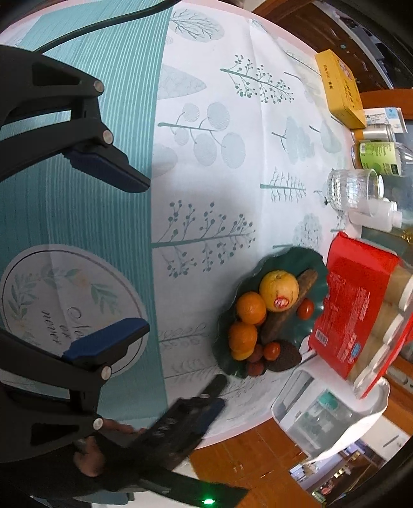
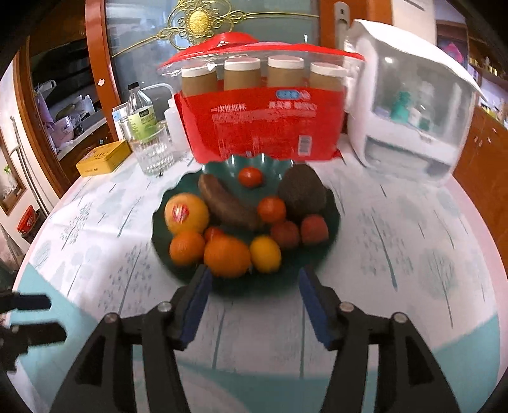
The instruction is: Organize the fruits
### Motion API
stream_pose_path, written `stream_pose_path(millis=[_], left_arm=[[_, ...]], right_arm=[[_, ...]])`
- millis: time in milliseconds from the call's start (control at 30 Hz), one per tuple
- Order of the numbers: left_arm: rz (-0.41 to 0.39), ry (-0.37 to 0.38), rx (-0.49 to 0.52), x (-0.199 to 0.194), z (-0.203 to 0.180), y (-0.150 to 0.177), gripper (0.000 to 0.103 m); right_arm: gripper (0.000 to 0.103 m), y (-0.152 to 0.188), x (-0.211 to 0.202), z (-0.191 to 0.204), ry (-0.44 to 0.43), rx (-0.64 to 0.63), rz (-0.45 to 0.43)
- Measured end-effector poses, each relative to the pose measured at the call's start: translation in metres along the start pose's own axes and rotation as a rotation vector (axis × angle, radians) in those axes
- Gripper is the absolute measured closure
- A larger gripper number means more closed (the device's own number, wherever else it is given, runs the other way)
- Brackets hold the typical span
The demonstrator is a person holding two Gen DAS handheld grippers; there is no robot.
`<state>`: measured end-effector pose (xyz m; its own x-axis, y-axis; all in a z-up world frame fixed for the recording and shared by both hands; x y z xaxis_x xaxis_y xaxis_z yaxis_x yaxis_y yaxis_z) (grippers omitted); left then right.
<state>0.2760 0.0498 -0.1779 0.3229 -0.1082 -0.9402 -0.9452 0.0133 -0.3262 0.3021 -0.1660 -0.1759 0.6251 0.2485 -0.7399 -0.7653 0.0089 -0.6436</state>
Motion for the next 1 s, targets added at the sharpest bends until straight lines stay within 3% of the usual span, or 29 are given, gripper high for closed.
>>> stream_pose_path(millis=[200,400,600,833,1000], left_arm=[[-0.024,0.026,0.026,-0.020,-0.018,0.022,0.023],[-0.050,0.053,-0.004,-0.054,-0.040,0.049,0.023],[-0.111,-0.019,-0.060,-0.098,-0.073,0.084,0.022],[-0.184,-0.097,-0.132,-0.153,-0.113,0.128,0.019],[-0.218,-0.159,-0.091,-0.192,-0.133,0.148,0.017]], right_arm=[[0.040,0.051,-0.049,0.003,0.001,0.060,0.038],[0.038,0.087,-0.117,0.006,-0.026,0.109,0.008],[0.037,0.102,-0.188,0.001,-0.014,0.081,-0.019],[0.037,0.124,-0.248,-0.026,-0.074,0.118,0.077],[0.037,0.137,-0.285,-0.029,-0.127,0.146,0.124]])
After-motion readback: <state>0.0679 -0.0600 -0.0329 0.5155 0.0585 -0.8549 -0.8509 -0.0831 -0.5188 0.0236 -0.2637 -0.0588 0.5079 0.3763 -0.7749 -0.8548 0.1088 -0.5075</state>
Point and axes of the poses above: each gripper's, at about its wrist camera, not at the fingertips, and x roughly the way its jaws point, z to its left, y to its underside, the point moved 3 cm from there along x, roughly the way its jaws point, and after that the axes turned 10 degrees about -y, right-handed, at the moved point
